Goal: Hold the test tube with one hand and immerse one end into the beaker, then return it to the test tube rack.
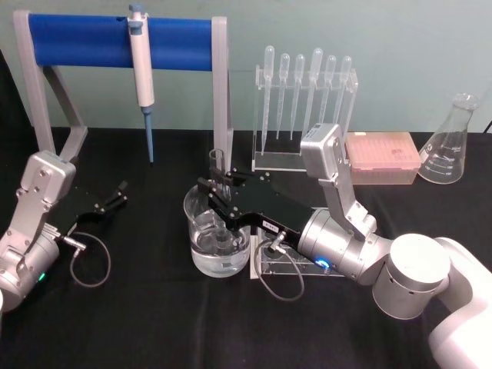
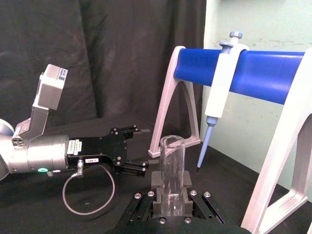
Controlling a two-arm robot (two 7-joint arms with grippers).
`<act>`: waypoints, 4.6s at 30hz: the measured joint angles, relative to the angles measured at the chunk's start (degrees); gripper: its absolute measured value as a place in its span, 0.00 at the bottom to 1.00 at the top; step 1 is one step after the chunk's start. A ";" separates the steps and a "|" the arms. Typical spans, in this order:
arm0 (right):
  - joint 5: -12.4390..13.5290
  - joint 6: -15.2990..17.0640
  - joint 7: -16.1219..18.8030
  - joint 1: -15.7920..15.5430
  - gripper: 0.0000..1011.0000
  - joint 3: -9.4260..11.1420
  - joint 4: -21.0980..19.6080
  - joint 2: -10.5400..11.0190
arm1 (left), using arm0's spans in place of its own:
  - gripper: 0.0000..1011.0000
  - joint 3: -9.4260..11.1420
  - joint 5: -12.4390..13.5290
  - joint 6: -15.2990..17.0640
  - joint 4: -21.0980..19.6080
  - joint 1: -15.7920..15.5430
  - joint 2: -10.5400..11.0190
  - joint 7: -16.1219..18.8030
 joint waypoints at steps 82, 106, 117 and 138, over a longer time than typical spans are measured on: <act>-0.01 0.00 0.00 0.00 0.22 0.00 0.00 0.00 | 0.99 0.00 0.00 0.00 0.00 0.00 0.00 0.00; 0.00 0.00 0.00 0.00 0.22 0.00 0.00 0.00 | 0.99 0.00 0.00 0.00 0.00 0.00 0.00 0.00; 0.00 0.00 0.00 0.00 0.22 0.00 0.00 0.00 | 0.99 0.00 0.00 0.00 0.00 0.00 0.00 0.00; 0.00 0.00 0.00 0.00 0.22 0.00 0.00 0.00 | 0.99 0.00 0.00 0.00 0.00 0.00 0.00 0.00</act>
